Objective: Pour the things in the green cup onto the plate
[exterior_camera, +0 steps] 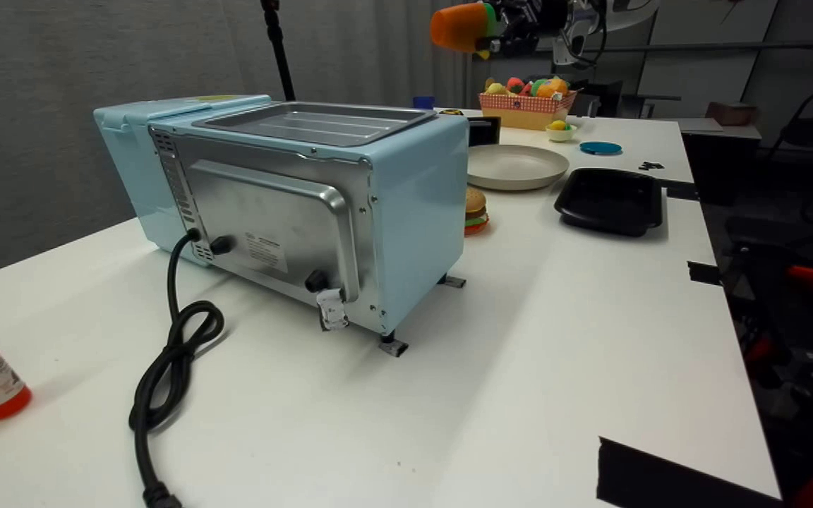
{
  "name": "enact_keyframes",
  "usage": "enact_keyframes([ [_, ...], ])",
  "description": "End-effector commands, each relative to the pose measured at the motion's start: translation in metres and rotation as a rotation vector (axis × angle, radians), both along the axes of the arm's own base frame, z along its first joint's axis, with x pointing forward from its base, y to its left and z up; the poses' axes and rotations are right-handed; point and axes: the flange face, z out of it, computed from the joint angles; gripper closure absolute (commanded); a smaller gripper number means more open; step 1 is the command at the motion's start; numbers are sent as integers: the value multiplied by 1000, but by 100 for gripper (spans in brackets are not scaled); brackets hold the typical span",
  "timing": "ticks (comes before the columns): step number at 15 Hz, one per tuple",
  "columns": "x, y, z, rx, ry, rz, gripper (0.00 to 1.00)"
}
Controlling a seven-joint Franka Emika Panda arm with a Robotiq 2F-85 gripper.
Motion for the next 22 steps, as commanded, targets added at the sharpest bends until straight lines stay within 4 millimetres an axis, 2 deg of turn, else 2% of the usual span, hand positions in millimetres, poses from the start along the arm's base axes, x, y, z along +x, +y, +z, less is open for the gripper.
enact_keyframes([
  [1,2,-6,3,68,-58,7,41],
  [22,-3,-4,4,142,-128,76,41],
])
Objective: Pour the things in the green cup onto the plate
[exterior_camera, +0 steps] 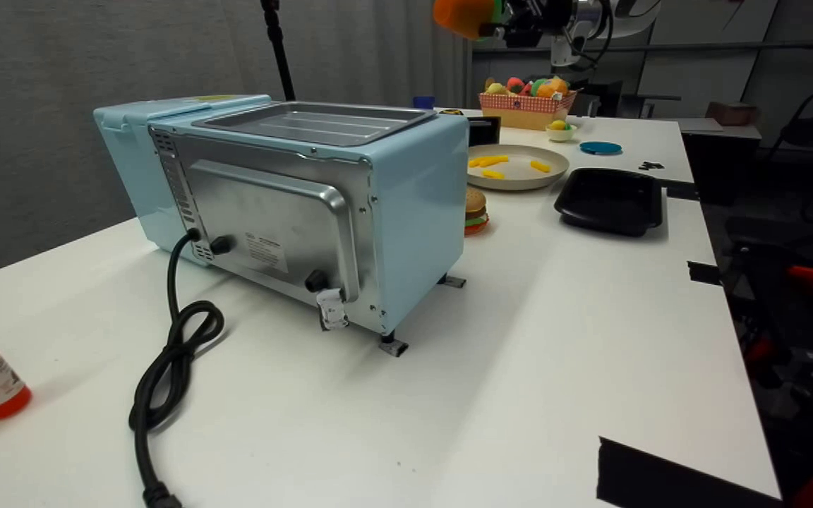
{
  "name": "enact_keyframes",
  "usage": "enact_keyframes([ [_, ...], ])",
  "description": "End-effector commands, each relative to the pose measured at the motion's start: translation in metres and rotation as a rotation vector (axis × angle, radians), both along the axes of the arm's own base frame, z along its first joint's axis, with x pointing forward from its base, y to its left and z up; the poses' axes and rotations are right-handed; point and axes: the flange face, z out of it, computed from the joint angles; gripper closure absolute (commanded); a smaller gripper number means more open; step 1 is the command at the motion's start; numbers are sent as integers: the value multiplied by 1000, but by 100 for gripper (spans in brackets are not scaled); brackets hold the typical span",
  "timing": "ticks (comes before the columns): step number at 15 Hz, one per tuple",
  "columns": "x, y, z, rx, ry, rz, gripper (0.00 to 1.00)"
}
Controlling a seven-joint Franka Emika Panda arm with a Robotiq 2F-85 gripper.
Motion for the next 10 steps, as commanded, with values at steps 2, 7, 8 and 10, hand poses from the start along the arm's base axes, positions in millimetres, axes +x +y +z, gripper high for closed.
enact_keyframes([
  [2,1,-8,3,50,-71,12,41],
  [7,2,-10,3,73,-139,-7,41],
  [8,2,-10,2,76,-145,-3,41],
  [10,1,-10,0,78,-154,6,41],
])
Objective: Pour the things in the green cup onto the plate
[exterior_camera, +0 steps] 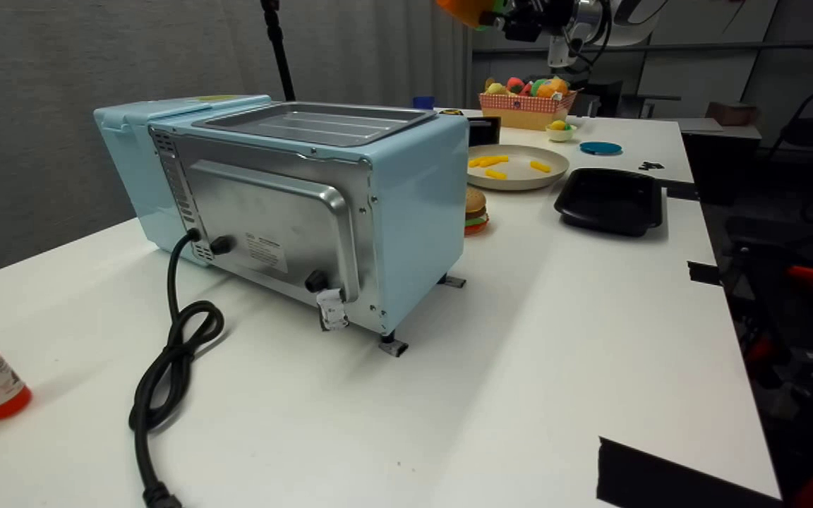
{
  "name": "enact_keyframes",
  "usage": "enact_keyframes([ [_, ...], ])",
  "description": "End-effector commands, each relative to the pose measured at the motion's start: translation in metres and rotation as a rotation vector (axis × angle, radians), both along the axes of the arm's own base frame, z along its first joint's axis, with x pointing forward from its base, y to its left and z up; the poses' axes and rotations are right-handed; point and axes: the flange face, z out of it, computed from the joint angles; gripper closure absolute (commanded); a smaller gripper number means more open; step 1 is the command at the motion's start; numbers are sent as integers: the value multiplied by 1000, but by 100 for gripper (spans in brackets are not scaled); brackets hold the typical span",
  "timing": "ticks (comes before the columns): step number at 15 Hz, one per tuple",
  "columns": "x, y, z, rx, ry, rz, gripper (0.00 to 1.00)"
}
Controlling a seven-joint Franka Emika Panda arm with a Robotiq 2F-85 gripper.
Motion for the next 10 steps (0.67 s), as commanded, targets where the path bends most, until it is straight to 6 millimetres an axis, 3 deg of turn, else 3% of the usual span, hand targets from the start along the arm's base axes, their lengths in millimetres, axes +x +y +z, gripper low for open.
enact_keyframes([
  [1,2,-6,-1,-4,-40,29,41],
  [10,-5,-11,-16,-255,-13,196,41],
])
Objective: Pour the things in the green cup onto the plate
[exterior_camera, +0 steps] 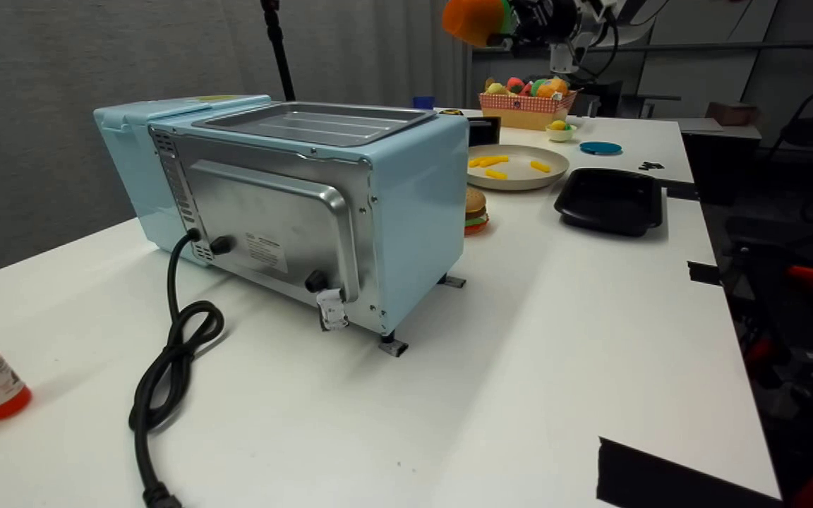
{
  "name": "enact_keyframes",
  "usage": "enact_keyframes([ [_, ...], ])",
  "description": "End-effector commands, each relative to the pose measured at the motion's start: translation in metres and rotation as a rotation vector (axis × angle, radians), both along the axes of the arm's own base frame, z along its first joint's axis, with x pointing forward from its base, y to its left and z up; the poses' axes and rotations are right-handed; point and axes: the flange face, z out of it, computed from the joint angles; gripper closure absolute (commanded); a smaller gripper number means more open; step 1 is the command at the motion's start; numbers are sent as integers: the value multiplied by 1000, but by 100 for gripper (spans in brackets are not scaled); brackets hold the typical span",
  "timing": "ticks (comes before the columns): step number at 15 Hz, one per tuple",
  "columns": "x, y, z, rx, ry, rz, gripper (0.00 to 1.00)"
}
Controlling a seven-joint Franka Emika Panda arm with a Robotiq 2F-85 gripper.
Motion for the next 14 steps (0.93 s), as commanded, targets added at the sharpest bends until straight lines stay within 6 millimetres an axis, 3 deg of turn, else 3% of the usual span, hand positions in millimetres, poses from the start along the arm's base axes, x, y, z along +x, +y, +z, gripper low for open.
enact_keyframes([
  [1,-2,-10,-5,-142,-27,124,41],
  [14,-6,-27,-25,-580,-233,487,41],
])
